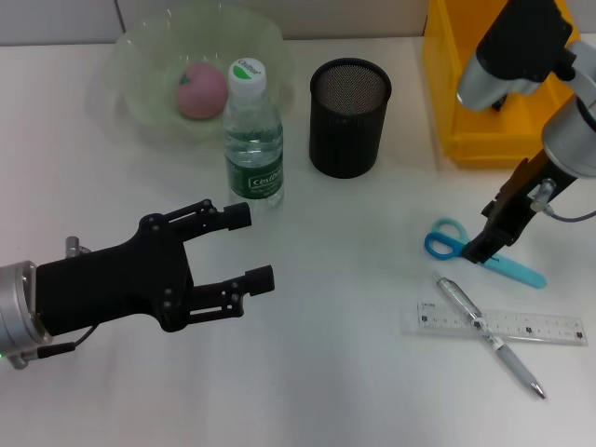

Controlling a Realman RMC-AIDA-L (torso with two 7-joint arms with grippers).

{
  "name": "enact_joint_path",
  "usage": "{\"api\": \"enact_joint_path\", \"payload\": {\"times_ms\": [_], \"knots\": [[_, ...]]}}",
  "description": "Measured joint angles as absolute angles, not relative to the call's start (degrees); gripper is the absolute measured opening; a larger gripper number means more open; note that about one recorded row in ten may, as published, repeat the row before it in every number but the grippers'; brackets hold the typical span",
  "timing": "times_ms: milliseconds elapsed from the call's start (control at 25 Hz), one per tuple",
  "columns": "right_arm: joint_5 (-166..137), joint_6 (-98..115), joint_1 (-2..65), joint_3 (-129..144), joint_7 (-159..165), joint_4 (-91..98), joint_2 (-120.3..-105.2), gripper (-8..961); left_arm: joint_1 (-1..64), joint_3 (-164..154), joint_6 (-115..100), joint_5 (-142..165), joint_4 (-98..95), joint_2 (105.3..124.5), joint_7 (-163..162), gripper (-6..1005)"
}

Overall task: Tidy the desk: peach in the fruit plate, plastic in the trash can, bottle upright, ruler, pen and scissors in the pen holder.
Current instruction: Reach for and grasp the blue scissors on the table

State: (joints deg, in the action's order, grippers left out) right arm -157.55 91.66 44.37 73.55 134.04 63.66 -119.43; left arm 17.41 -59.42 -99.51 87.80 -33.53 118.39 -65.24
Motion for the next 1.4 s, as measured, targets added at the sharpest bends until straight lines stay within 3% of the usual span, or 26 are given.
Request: {"api": "enact_joint_path", "payload": {"times_ms": [1400], "knots": [[-156.2,88.3,41.6,78.3,130.2,61.4,-119.43,689,17.5,-59.4,-98.3,87.8,-33.6,118.40,-65.2,812]]}}
